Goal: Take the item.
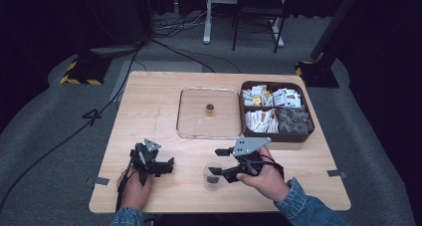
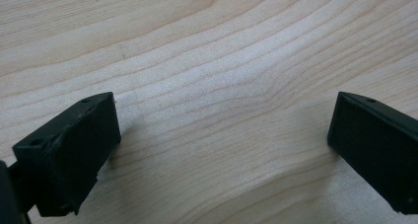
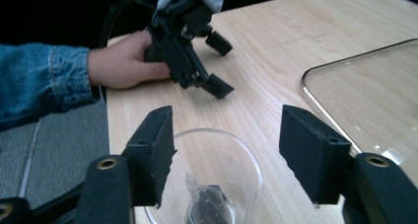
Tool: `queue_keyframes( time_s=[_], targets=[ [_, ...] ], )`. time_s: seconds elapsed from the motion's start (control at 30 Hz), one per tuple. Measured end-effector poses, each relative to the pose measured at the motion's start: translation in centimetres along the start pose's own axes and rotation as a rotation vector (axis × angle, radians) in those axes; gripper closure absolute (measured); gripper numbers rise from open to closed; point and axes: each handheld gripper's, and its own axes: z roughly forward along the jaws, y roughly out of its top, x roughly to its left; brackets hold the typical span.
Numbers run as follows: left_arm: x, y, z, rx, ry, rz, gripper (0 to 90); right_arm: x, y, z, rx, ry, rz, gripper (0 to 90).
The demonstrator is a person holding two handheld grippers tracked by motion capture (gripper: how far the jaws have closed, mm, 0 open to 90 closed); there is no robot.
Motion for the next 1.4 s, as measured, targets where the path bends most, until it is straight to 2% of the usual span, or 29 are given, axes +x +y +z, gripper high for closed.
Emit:
queue_keyframes(
  time_s=[0.37, 0.63, 0.83, 0.87, 1.1, 1.3, 1.4],
  targets=[
    [0.0, 0.0, 0.0, 0.001, -0.001, 0.002, 0.0, -1.0, 0.0, -3.9, -0.054, -0.047, 0.038, 36.6],
    [0.0, 0.0, 0.0, 0.001, -0.002, 0.002, 0.0, -1.8, -0.5, -5.8, -0.051, -0.072, 0.071, 36.1],
    [0.0, 0.0, 0.0, 0.001, -0.002, 0.002, 0.0, -2.6, -1.2, -7.6, -0.055, -0.111, 0.1, 35.4],
    [0.0, 0.0, 0.0, 0.001, -0.003, 0.001, 0.0, -2.9, -1.6, -8.2, -0.053, -0.125, 0.109, 35.1],
    [0.0, 0.0, 0.0, 0.0, -0.002, 0.002, 0.0, -3.7, -2.6, -9.5, -0.037, -0.166, 0.123, 34.5],
    [0.0, 0.0, 0.0, 0.0, -0.002, 0.002, 0.0, -4.6, -4.3, -10.9, -0.015, -0.22, 0.142, 34.1],
    [0.0, 0.0, 0.0, 0.001, -0.002, 0.002, 0.0, -5.1, -5.7, -11.6, -0.032, -0.227, 0.188, 34.4]
  ],
)
